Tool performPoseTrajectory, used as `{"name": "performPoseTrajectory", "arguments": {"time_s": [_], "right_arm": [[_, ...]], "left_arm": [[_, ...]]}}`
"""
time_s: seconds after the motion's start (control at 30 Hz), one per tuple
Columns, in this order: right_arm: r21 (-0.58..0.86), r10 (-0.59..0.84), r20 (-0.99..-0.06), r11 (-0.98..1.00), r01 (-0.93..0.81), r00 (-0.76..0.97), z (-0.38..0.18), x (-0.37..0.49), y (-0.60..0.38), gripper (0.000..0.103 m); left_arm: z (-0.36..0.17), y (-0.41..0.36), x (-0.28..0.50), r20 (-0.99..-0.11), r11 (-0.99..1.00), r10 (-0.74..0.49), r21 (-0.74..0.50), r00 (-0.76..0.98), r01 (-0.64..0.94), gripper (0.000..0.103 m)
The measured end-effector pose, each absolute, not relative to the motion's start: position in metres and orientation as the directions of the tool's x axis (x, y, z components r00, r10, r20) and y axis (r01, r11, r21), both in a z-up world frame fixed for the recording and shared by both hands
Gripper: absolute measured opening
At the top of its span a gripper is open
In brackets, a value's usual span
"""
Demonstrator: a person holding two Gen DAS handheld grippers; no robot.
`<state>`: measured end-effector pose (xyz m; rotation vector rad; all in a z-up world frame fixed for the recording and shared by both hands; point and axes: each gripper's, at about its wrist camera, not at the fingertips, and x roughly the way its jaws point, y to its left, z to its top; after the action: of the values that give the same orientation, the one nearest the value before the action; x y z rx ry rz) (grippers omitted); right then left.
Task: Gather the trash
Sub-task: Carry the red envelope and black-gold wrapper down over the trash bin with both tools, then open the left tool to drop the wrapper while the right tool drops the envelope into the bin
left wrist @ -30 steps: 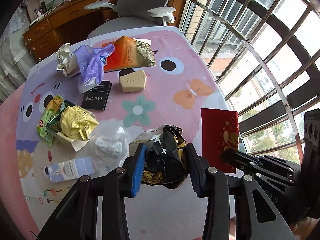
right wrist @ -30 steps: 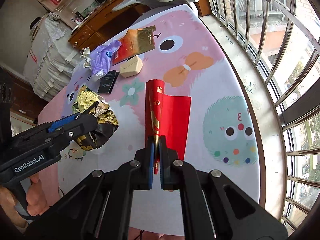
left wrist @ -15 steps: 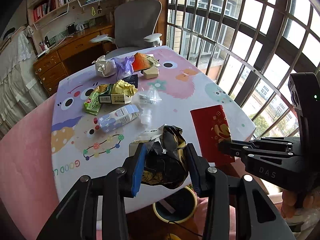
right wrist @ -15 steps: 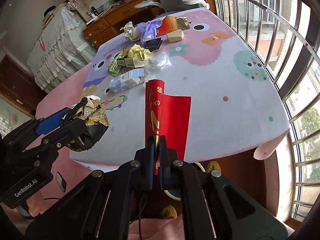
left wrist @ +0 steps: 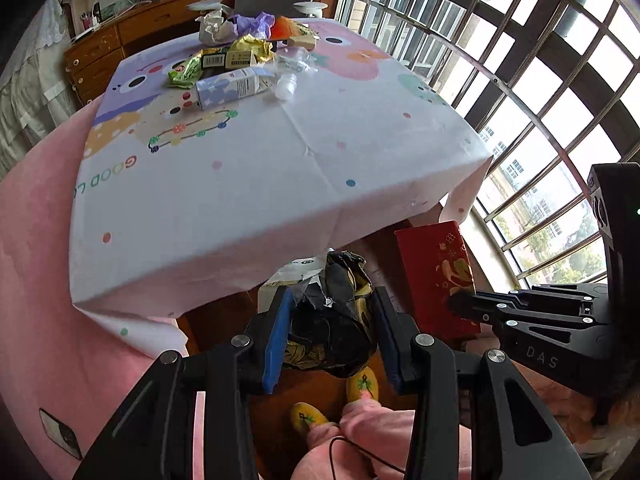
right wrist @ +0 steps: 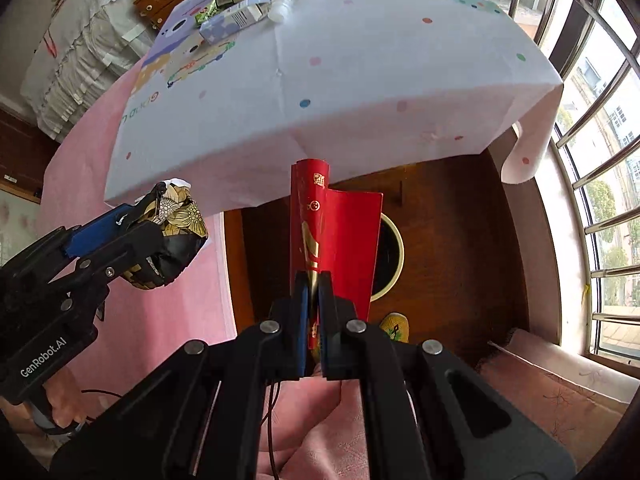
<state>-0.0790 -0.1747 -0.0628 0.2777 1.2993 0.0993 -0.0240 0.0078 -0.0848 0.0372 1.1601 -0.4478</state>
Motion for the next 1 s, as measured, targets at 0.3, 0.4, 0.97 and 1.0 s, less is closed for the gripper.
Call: {"name": "performPoseTrajectory", "arguments": {"time_s": [0.3,0.4,0.97,1.0], "right_arm": [[0.273,0.245,-0.958,0.938,0.216,0.145,-0.229,-0.071,-0.197,0.003],[0.267,0.246,-0.963,0.931,0.247,0.11,-0.288,-0.065,-0.197,0.003],[0.257,0.25,-0.966,0.919,0.301,0.06,-0.438,-0.021,-0.2,0.003],[0.259,0.252,-0.966,0.918,0.3,0.064,-0.439,-0.019,-0.2,0.003]], "left_arm": [[-0.232,-0.02,-0.036,-0.943,0.936,-0.243,-0.165,0.23,0.311,0.04],[-0.287,-0.024,-0.027,-0.947,0.944,-0.237,-0.172,0.216,0.281,0.04],[-0.442,-0.038,-0.002,-0.97,0.963,-0.192,-0.157,0.149,0.22,0.069],[-0.443,-0.038,-0.001,-0.971,0.964,-0.185,-0.15,0.153,0.218,0.07]]}}
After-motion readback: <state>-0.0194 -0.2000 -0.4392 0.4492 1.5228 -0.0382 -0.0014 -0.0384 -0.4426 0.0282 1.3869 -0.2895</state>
